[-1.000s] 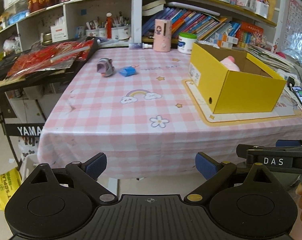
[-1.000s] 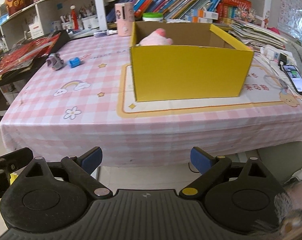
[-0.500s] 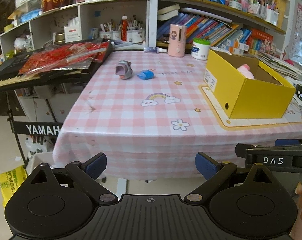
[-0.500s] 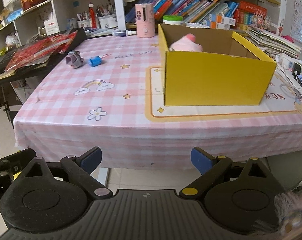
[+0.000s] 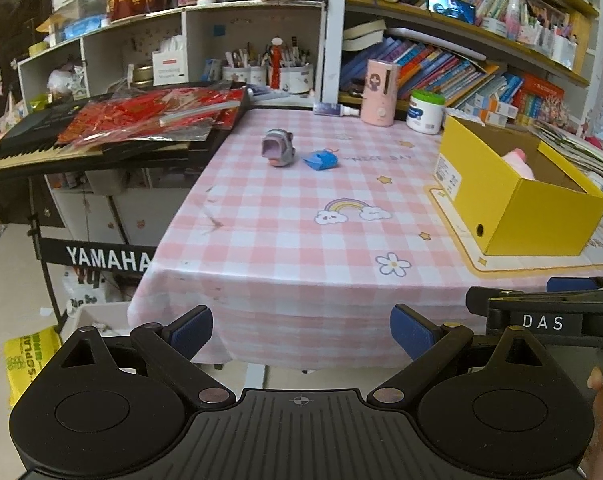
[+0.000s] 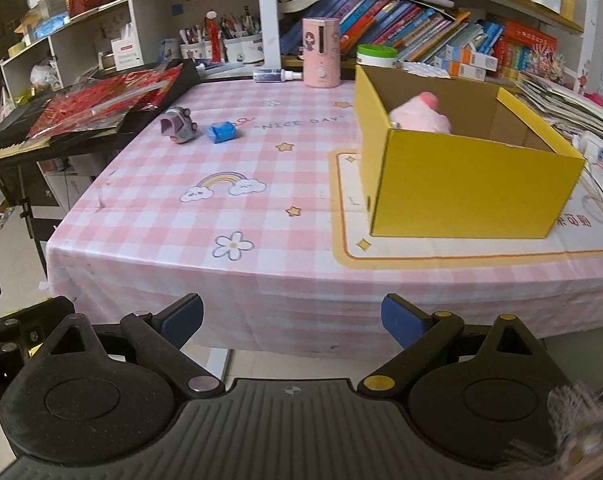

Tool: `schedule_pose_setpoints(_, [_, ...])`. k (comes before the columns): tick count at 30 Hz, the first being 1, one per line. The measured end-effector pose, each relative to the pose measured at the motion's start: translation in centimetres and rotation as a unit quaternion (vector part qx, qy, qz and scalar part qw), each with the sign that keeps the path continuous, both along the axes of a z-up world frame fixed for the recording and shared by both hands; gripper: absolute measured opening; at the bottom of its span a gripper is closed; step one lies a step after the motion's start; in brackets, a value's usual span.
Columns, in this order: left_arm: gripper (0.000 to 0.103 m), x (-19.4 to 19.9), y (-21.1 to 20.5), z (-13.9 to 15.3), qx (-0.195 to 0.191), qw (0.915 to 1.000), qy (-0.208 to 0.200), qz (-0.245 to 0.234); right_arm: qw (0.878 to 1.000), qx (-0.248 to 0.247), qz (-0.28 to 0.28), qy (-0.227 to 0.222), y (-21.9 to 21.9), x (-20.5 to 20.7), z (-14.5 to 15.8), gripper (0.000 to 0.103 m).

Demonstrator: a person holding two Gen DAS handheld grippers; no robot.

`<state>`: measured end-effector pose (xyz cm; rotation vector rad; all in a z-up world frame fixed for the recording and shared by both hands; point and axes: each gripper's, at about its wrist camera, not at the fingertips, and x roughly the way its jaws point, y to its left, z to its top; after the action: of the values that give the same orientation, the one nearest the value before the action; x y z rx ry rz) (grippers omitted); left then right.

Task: Organize objects
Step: 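Lift both open tools out of the yellow box and back toward the table, then grasp the grey-purple toy car with the left tool while the right tool grasps the blue object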

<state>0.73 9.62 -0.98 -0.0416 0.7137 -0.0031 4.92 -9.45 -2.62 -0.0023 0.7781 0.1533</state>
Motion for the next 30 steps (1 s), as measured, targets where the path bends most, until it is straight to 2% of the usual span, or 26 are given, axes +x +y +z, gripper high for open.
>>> schedule_pose_setpoints(13, [0.097,3.5,2.3,-0.4,-0.001,0.9996,0.005,0.028,1.0,0.002,0.029,0.008,2.8,4.1,-0.8,0.096])
schedule_pose_setpoints(23, [0.097,8.6,3.1,-0.4,-0.018,0.9989,0.002,0.043,0.999,0.0,0.039,0.008,3.8,9.4,-0.9,0.096])
schedule_pose_setpoints(30, [0.097,12.5,2.5,-0.1,-0.017,0.999,0.0,0.041,0.999,0.006,0.048,-0.001,4.0,13.5,-0.4,0.096])
